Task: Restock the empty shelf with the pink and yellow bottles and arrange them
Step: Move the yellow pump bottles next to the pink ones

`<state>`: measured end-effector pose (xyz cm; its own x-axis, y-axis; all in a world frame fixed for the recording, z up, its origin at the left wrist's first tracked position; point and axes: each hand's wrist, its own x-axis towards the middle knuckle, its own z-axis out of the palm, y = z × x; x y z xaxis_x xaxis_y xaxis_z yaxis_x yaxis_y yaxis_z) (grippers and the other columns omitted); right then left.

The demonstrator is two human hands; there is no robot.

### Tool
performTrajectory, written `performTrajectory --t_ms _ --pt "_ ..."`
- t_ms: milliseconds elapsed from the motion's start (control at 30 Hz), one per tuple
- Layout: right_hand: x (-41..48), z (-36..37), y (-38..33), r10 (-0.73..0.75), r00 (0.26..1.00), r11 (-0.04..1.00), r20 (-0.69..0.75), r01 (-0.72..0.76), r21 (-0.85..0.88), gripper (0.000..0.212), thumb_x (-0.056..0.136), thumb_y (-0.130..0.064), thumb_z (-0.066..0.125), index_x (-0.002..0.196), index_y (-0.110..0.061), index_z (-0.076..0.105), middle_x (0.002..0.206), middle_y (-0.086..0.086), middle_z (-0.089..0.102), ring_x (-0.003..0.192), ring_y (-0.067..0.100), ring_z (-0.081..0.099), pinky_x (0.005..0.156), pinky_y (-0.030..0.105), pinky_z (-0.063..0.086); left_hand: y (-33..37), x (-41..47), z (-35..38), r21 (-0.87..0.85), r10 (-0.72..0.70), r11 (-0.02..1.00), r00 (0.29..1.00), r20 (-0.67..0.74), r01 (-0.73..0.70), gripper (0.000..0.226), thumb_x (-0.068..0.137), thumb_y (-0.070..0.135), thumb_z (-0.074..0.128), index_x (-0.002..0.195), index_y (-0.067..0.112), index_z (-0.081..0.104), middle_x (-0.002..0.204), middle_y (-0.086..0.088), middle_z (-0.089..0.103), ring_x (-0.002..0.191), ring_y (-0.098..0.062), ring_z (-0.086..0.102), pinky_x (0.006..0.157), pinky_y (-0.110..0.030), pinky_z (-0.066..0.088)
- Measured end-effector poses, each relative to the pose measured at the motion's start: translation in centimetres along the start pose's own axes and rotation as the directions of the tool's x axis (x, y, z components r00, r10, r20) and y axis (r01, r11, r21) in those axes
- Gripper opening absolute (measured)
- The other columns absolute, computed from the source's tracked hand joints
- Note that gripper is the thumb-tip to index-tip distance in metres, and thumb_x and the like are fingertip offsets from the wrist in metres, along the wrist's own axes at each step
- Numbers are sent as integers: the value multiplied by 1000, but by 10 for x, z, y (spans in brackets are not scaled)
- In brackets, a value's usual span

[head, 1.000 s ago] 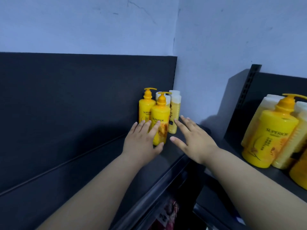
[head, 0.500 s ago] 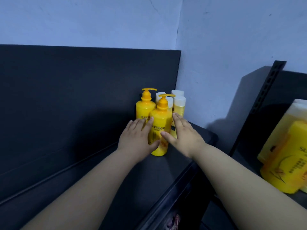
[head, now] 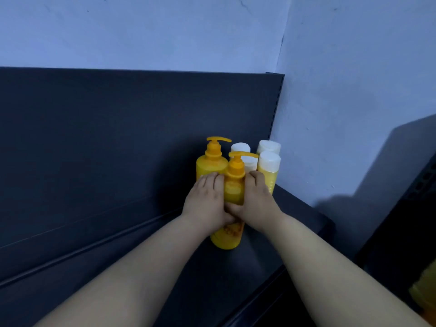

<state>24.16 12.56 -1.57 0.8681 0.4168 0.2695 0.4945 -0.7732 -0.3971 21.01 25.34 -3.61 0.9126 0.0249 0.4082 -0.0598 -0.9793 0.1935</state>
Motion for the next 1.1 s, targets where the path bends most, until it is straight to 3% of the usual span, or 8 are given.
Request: performTrajectory --t_ms 67,133,200,433,700,867,967,1100 --pt "2 8 4 -17 1000 1000 -11 17 24 91 75 -41 72 140 -2 22 146 12 19 130 25 34 107 29 29 1 0 10 -21 -2 1000 998 -61 1 91 58 43 78 131 4 39 137 -13 41 127 -30 40 106 -36 33" --pt "5 14 8 -18 1000 998 -22 20 66 90 74 -40 73 139 -4 23 144 13 22 126 26 38 102 29 33 -1 1 18 -75 -23 997 994 -111 14 83 47 36 85 114 0 51 118 -18 55 106 -36 55 86 -41 48" --pt "7 17 13 -9 1000 991 -25 13 136 88 73 -41 74 137 -8 24 136 12 31 120 26 43 94 27 36 -3 0 26 -136 -52 990 990 -133 34 80 46 33 86 111 0 52 106 -19 58 94 -37 58 76 -41 51" --pt "2 26 14 25 998 943 -60 -3 334 84 67 -41 76 132 -21 27 121 9 45 106 25 52 87 41 48 4 -10 29 -331 -83 944 974 -209 9 85 65 26 82 132 -2 39 115 -20 54 102 -35 53 85 -38 44" --pt "-29 7 -15 -43 998 975 -55 54 216 76 63 -48 76 122 -24 33 117 -3 40 101 20 51 79 34 45 2 -54 0 -302 -92 953 955 -283 2 80 58 31 78 124 0 45 108 -14 56 96 -28 55 83 -30 42" --pt "-51 4 -73 -116 991 962 -70 130 242 80 59 -57 76 122 -30 34 121 -8 43 107 17 51 81 33 42 -30 -94 -49 -229 -128 972 927 -353 47 83 56 33 84 125 3 48 115 -8 57 105 -22 55 91 -25 39" --pt "-73 12 -121 -207 975 939 -83 222 264 81 58 -58 76 122 -32 34 119 -10 43 105 14 51 75 28 38 -59 -130 -85 -286 -188 951 952 -241 115 82 54 41 81 124 21 44 112 9 51 107 -12 51 91 -28 46" --pt "-111 31 -192 -267 963 909 -34 263 323 79 56 -58 76 120 -32 35 115 -12 44 102 14 53 79 32 45 -101 -199 -130 -239 -188 962 954 -235 131 93 50 34 85 129 18 39 116 4 45 108 -13 47 91 -27 43"
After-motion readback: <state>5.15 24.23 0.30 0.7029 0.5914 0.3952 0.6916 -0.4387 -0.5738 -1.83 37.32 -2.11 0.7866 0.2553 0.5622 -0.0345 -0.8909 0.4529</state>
